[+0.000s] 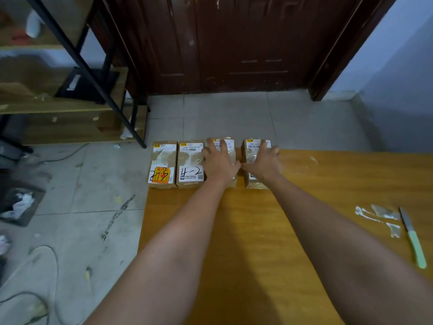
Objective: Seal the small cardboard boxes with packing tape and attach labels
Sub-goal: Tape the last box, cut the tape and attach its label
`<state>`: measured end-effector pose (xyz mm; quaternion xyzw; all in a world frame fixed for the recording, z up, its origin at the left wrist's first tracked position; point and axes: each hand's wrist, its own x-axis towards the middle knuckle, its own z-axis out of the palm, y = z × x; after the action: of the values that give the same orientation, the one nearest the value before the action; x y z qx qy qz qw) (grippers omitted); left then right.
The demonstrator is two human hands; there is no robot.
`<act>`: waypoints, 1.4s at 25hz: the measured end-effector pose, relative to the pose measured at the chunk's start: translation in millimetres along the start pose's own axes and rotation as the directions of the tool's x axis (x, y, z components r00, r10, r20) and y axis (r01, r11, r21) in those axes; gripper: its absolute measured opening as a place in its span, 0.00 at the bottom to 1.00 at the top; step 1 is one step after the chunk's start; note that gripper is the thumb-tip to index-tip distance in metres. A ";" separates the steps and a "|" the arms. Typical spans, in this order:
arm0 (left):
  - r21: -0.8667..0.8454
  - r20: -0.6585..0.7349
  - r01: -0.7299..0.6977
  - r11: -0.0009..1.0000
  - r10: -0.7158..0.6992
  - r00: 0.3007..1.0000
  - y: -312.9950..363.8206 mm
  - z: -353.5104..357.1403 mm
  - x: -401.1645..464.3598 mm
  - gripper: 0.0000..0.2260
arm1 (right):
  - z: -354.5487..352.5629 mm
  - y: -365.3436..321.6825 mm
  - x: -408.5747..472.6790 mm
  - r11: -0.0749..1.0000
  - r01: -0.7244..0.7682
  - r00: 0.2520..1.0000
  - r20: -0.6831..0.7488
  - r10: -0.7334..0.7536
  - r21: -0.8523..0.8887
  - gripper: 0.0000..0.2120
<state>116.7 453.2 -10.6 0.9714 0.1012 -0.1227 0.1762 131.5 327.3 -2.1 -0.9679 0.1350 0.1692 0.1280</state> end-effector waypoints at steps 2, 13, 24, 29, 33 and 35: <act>0.020 -0.022 -0.001 1.000 0.001 1.000 0.0 5.4 4.3 0.38 | 4.6 -1.3 3.9 1.000 0.007 1.000 -0.009 -0.007 -0.019 0.50; 0.283 -0.055 -0.072 0.957 0.091 0.994 -1.7 29.6 7.1 0.37 | 24.7 7.9 12.0 1.000 -0.020 0.999 0.044 0.019 0.021 0.51; 0.236 -0.142 -0.062 0.970 0.097 0.985 -22.9 19.4 9.8 0.30 | 32.1 1.3 12.8 0.982 0.116 0.992 0.032 -0.122 0.149 0.38; 0.180 -0.299 0.245 0.953 -0.184 0.936 -82.9 -6.7 16.5 0.23 | 33.7 -5.6 10.3 0.975 0.119 0.992 0.021 -0.126 0.187 0.35; 0.128 -0.240 0.419 0.899 -0.382 0.893 -127.6 -12.7 16.6 0.23 | 39.4 -8.8 3.7 0.980 0.112 0.994 -0.004 -0.113 0.162 0.36; 0.102 -0.216 0.426 0.899 -0.398 0.892 -132.0 -6.7 10.7 0.22 | 40.1 -7.7 1.1 0.979 0.114 0.993 -0.001 -0.115 0.170 0.36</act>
<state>96.5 578.4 -49.3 0.9452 0.3122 -0.0715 0.0636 123.1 346.1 -37.4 -0.9589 0.0925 0.1535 0.2200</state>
